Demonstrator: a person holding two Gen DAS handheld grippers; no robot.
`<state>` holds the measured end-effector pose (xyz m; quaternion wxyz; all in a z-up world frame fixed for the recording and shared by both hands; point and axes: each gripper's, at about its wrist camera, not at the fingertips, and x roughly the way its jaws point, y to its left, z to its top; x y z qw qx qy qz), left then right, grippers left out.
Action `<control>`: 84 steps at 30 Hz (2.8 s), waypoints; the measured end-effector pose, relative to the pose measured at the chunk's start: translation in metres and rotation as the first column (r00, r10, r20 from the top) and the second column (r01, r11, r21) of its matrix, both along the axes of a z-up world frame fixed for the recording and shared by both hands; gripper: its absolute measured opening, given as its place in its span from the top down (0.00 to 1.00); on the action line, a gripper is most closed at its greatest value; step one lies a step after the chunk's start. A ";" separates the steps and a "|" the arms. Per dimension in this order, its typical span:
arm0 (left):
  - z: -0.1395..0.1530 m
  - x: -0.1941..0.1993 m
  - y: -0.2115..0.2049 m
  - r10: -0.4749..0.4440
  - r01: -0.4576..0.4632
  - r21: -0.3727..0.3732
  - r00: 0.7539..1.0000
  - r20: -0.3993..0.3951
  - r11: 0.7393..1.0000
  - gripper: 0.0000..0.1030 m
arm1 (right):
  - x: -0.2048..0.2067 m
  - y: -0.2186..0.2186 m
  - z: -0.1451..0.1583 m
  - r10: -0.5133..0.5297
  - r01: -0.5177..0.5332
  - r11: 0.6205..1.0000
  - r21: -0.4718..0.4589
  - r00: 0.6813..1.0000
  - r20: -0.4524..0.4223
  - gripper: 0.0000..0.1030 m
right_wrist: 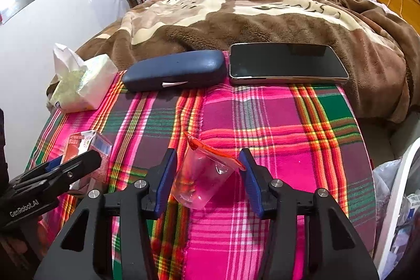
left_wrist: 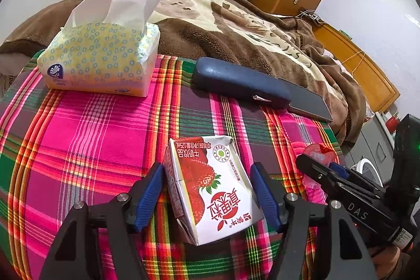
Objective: Collect trash
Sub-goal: 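Grasp the clear red-lid plastic cup with the right tool while the left tool grasps the strawberry juice carton, then carry the plastic cup and juice carton over the white bin and open both tools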
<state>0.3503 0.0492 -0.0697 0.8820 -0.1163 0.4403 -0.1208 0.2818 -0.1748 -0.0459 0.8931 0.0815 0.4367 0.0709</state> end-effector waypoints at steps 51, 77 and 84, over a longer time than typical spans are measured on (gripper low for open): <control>0.104 -0.160 -0.186 -0.304 0.290 0.100 0.934 0.186 0.952 0.38 | -0.151 -0.143 0.074 -0.192 0.188 0.981 0.040 0.966 0.174 0.51; 0.063 -0.138 -0.337 -0.474 0.466 0.099 0.876 0.085 0.879 0.38 | -0.162 -0.255 0.034 -0.350 0.351 0.936 -0.007 0.935 0.056 0.51; 0.049 -0.126 -0.353 -0.475 0.468 0.104 0.878 0.062 0.878 0.37 | -0.155 -0.264 0.026 -0.357 0.358 0.933 -0.031 0.933 0.036 0.51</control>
